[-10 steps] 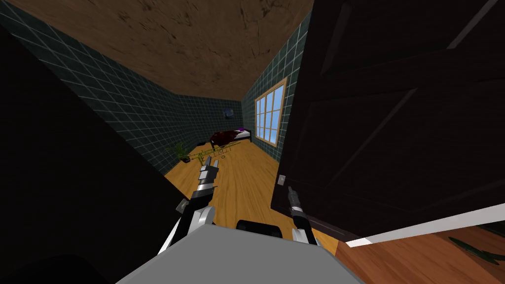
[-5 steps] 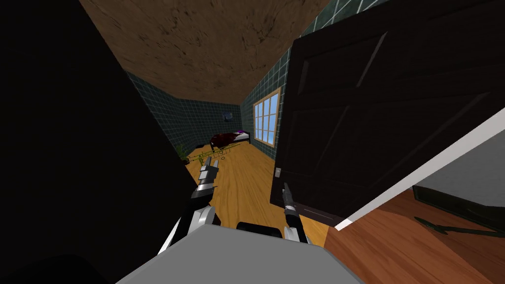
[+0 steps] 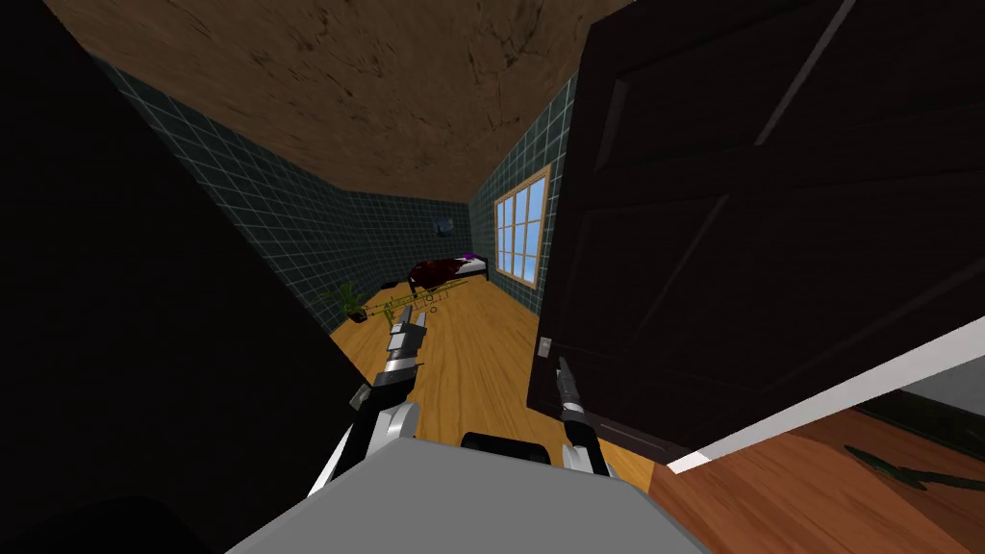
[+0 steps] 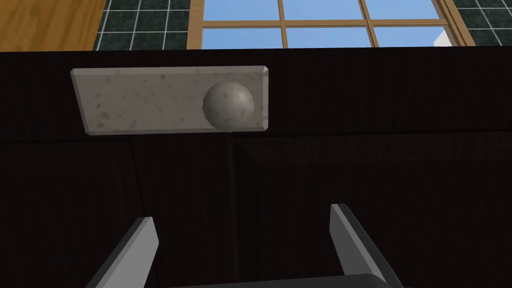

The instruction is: Push the door open

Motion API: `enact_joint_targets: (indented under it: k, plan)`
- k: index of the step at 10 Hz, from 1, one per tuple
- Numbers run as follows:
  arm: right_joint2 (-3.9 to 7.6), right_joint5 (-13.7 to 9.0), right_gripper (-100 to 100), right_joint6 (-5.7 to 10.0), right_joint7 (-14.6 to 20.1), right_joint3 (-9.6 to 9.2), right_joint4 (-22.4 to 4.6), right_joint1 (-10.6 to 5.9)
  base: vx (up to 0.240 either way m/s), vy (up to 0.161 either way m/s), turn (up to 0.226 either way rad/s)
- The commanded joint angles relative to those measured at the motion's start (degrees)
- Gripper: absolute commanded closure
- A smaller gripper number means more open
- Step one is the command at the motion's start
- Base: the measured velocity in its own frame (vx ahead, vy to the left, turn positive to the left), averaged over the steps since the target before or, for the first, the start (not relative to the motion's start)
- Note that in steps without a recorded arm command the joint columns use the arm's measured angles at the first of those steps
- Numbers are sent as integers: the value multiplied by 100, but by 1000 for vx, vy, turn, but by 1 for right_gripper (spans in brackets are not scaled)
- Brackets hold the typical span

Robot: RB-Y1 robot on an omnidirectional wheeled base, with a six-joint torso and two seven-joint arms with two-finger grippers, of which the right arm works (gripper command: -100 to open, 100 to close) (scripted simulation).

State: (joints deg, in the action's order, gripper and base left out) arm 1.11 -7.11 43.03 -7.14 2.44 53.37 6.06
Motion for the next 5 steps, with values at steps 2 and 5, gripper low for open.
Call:
enact_joint_targets:
  k: [2, 5]
  plan:
    - [1, -19, -100, 56, 8, 37, -74, -42, 228, 6, 23]
    - [-118, -27, -100, 78, 3, 55, -88, -48, 202, 10, 17]
